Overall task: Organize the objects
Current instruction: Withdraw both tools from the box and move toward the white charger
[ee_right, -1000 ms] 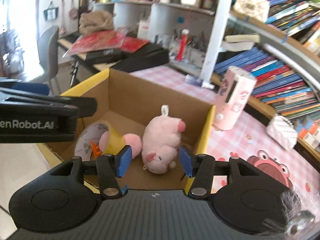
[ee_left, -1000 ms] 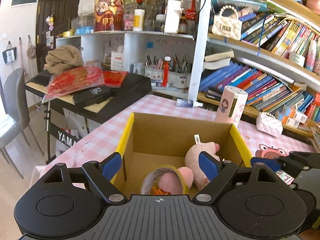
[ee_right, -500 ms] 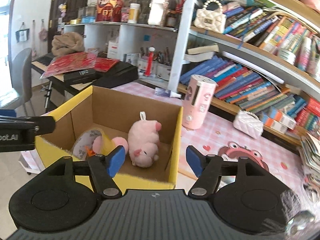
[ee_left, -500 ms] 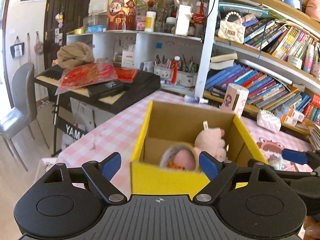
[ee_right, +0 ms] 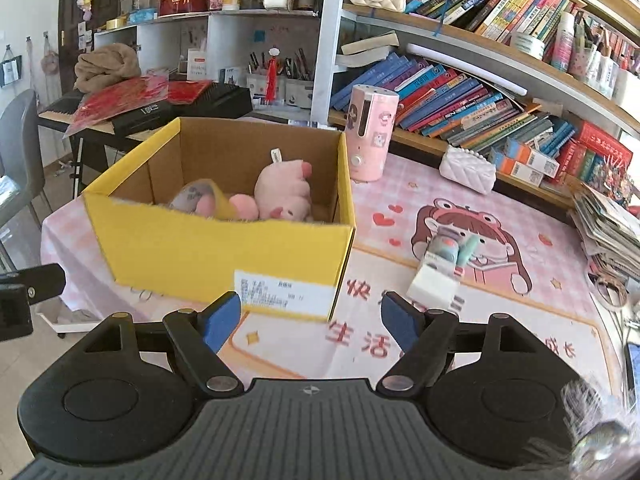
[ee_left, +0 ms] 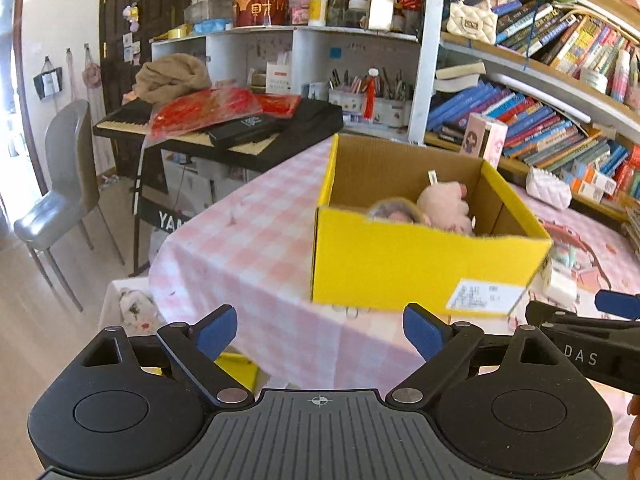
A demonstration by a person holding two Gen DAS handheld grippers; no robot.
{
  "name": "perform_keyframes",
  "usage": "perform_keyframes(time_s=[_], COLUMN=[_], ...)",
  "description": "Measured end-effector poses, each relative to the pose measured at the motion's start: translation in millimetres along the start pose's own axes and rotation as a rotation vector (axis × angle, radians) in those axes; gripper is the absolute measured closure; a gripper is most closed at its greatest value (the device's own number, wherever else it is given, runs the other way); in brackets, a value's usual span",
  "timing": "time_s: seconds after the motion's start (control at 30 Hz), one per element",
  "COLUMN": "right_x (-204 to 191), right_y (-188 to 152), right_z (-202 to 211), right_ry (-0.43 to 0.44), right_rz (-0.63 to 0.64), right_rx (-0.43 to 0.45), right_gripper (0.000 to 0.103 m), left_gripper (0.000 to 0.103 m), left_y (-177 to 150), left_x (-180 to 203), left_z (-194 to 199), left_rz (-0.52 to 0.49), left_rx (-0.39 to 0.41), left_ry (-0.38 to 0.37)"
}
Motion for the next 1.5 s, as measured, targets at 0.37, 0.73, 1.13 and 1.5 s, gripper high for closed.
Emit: perform_keyframes(time_s=[0.37, 0.73, 1.13, 1.5], right_x=[1, 21, 70, 125], right_y=[-33, -58, -73, -77], right_z=[33, 56, 69, 62], right_ry=[-0.015, -0.096, -0.229, -0.310], right_rz=[-0.025, -0.077, -0.151, -0.202], right_rx=[-0.026, -0.065, -0.090, -0.127], right_gripper=[0.019, 0.018, 0.016, 0.015], left_gripper=[0.008, 0.007, 0.007, 0.007], left_y=[-29, -43, -43, -38], left_x=[12, 36, 90, 148], left_z=[19, 26, 18, 2], left_rz=[-0.087, -0.143, -0.233, -0.288], left_rx=[-0.066, -0.095, -0.102, -0.120], left_ry=[-0.054, -0.153, -0.286, -0.364])
Point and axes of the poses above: each gripper's, at about its wrist camera, not at the fingertips, and z roughly against the way its jaws point, x to its right, y to its top, the point moved 1 cm from there along -z, roughly the way its jaws point, and after that the axes turned 6 degrees about x, right-handed, at the moved point
